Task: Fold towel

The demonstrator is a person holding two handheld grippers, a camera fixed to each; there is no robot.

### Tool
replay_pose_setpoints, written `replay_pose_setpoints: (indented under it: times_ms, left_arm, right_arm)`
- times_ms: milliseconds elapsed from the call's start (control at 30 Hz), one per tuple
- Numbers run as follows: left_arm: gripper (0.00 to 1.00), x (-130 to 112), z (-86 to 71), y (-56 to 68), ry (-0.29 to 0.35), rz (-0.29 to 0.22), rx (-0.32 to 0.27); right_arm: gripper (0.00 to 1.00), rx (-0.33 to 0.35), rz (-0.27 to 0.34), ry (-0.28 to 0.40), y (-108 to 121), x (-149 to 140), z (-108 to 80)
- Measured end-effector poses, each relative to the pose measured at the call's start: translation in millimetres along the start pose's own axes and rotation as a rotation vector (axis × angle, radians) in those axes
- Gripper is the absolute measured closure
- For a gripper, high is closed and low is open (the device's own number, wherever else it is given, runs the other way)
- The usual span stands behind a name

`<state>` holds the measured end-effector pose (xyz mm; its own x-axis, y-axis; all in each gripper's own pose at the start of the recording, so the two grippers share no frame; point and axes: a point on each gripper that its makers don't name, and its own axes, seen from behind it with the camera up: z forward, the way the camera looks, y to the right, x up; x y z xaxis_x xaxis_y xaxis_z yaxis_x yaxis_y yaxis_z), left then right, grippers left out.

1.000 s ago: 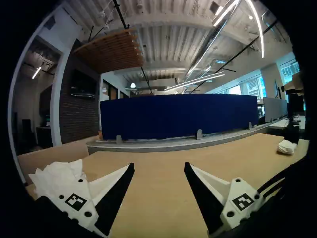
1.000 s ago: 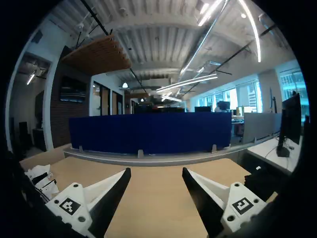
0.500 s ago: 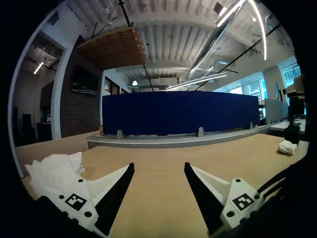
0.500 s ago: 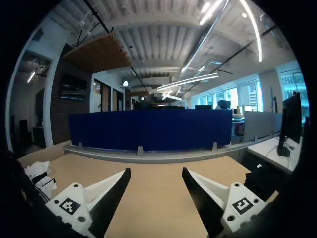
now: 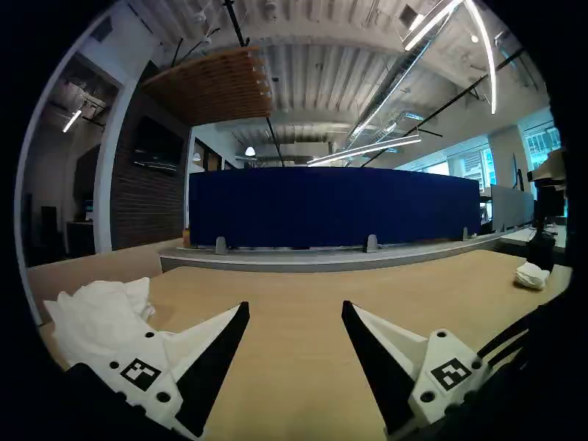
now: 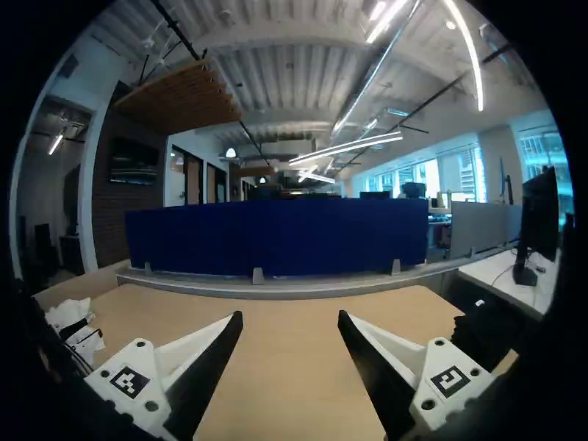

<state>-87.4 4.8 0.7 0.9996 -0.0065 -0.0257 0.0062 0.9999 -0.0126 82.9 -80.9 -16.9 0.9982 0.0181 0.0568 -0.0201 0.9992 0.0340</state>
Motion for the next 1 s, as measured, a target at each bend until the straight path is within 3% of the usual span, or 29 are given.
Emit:
replay_pose_setpoints:
  times_ms: [600, 1000]
  left_arm:
    - [0.06, -0.8, -0.7, -6.3, -0.002, -0.001, 0.010]
    - [0.06, -1.5, -1.0, -6.3, -0.001, -0.001, 0.010]
  right_arm:
    - [0.00, -0.011, 0.003, 0.013, 6.3, 1.4, -2.9]
    - [0.00, -0.067, -0.047, 0.063, 45.0, -13.0, -5.8]
